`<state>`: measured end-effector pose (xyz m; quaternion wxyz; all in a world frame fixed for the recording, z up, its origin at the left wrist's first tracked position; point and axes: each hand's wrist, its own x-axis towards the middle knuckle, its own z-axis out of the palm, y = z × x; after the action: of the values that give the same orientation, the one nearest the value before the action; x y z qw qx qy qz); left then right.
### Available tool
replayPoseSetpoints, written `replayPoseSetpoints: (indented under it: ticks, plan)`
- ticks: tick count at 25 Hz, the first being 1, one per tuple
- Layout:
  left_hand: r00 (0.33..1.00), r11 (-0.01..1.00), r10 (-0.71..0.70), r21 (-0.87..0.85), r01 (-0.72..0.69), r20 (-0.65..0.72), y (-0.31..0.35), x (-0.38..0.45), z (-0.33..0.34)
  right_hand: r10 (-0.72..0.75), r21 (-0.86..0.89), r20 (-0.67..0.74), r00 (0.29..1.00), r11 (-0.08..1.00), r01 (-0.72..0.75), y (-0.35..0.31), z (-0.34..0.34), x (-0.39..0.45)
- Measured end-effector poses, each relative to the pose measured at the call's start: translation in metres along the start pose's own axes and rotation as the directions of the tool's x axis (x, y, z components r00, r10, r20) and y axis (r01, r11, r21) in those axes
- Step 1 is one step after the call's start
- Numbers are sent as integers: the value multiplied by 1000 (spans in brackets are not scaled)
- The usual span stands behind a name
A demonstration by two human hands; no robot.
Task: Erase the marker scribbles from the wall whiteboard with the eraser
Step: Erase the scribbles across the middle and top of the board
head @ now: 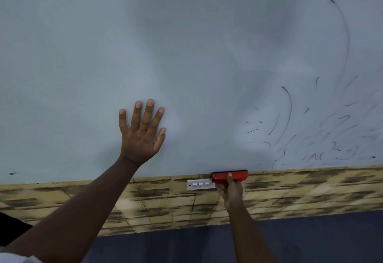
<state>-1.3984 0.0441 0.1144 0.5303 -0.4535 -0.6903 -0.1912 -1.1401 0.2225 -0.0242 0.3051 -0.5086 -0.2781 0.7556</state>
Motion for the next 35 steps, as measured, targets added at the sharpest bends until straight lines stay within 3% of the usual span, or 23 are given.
replayPoseSetpoints:
  ticks: [5,10,15,18,22,24,29,35]
  plan:
    - [997,997,-65,-32,64,-34,11,-1,2,-226,74,-125,966,969,237,-37,16,-12]
    - [939,917,-342,-208,340,23,74,12,-2,-249,107,-159,955,958,267,-39,38,-26]
    - [952,940,-305,-173,296,-29,83,8,3,-76,105,-96,993,991,86,-57,-13,1]
    - [948,938,-315,-165,304,-47,79,10,0,-71,67,-100,992,995,78,-57,-21,5]
    - [980,977,-171,-143,155,-101,82,41,-4,-53,82,-111,992,995,62,-60,-22,20]
    - [975,977,-186,-133,169,-122,88,61,-2,-52,74,-123,991,995,62,-65,-36,28]
    - [945,939,-327,-114,324,-8,134,70,5,-144,-30,-119,982,989,142,-110,-80,49]
    - [904,901,-422,-81,427,75,176,67,18,-402,-221,-111,909,902,372,-124,-95,42]
